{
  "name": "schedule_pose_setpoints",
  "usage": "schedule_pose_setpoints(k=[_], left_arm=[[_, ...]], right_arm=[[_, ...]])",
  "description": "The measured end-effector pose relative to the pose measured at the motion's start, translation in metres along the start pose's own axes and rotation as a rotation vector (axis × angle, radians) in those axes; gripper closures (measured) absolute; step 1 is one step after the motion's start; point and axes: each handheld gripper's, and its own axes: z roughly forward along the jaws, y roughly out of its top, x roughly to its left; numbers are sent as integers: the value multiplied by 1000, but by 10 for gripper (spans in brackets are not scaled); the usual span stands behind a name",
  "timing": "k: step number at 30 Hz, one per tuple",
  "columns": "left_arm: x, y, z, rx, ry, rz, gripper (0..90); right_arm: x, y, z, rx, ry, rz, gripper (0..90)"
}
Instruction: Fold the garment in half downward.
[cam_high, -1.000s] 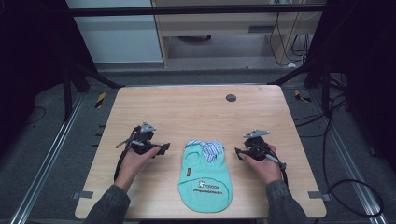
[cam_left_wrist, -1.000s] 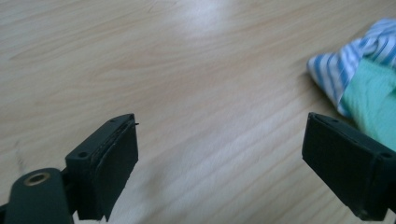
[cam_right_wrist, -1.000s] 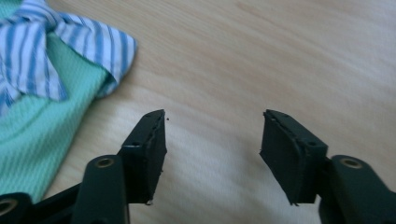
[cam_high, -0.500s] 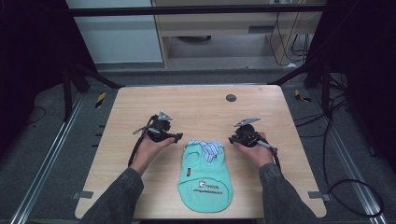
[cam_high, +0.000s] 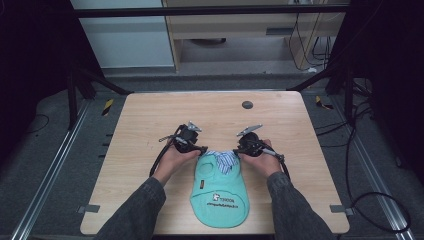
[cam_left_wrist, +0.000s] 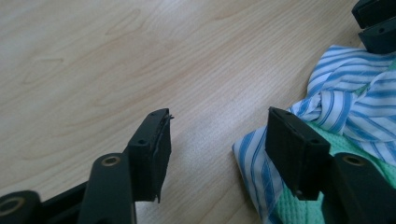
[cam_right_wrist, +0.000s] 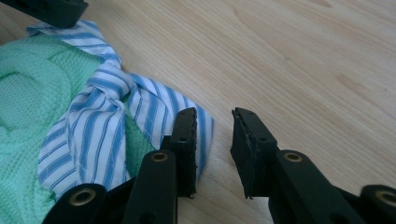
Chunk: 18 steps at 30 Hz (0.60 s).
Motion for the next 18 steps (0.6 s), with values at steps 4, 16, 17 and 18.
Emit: schedule_pose_setpoints(k=[4,16,17,18], left_arm=[[-1,-6,8,20,-22,-5,400],[-8,-12,11,43,-30,1,393],[-8,-12,11,43,-30,1,408],[-10,-13,10,48,-36,4,426]], right_arm=[[2,-1,3,7,11,4,668],[9,-1,10,42,23,17,599],[9,-1,10,42,23,17,599],[10,-1,11,43,18,-2,618]])
